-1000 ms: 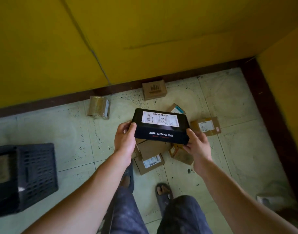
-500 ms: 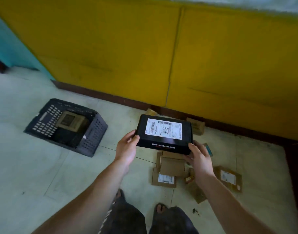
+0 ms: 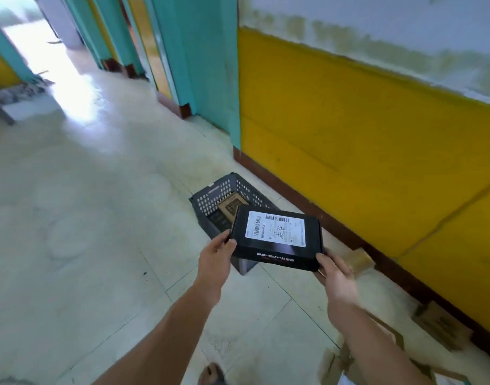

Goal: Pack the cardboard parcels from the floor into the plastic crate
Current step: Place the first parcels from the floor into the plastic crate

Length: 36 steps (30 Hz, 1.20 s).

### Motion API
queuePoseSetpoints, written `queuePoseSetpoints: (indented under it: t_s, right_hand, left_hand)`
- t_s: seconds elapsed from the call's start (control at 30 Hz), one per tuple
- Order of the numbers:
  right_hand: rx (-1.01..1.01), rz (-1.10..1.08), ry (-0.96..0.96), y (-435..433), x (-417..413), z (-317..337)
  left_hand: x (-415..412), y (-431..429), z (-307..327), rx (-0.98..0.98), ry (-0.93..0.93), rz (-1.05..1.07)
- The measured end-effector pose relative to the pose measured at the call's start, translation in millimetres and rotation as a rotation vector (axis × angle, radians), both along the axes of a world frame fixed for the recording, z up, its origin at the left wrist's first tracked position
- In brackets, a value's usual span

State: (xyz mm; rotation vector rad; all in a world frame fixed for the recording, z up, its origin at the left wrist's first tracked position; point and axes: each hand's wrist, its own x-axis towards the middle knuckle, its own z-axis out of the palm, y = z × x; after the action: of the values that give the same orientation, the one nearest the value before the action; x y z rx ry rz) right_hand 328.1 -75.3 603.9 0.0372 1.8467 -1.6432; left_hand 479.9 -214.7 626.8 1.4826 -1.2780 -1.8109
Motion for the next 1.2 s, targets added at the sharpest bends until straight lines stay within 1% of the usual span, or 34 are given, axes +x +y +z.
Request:
queuePoseSetpoints:
  t_s: [0.17, 0.37, 0.5, 0.57, 0.67, 0.73, 0.87, 0.93, 1.0, 1.07, 1.2]
  right_hand:
    - [0.009, 0.066, 0.012, -97, 45, 6]
    - [0.076, 0.091, 0.031, -182, 49, -5]
    - [0.087, 0.073, 0.015, -246, 25, -23]
    - [0.094, 0.07, -0.003, -281, 9, -34]
    - [0.112, 0.041, -0.057, -336, -17, -53]
    - [0.159, 0.027, -0.074, -367, -31, -60]
    - [0.233, 0.029, -0.047, -420, -55, -63]
    - [0.268, 0.058, -0.017, -442, -66, -63]
    - [0.296, 0.063, -0.008, -463, -77, -66]
    - [0.367, 0.052, -0.025, -483, -86, -73]
    - [0.448, -0.047, -0.124, -524, -91, -97]
  left_hand:
    - [52, -89, 4, -0.021, -0.002, 0.074]
    - [57, -179, -4, -0.015, -0.024, 0.042]
    - [30, -246, -14, -0.004, -0.083, -0.013]
    - [11, -285, -21, 0.003, -0.12, -0.074]
    - [-19, -346, -34, -0.036, -0.202, -0.172]
    - [-35, -383, -40, -0.025, -0.261, -0.19]
    - [-65, -447, -51, 0.006, -0.334, -0.256]
    - [-81, -475, -56, 0.042, -0.33, -0.304]
    - [-99, -502, -64, 0.078, -0.309, -0.368]
    - [-117, -529, -75, 0.093, -0.323, -0.443]
    - [-149, -583, -103, 0.092, -0.379, -0.638]
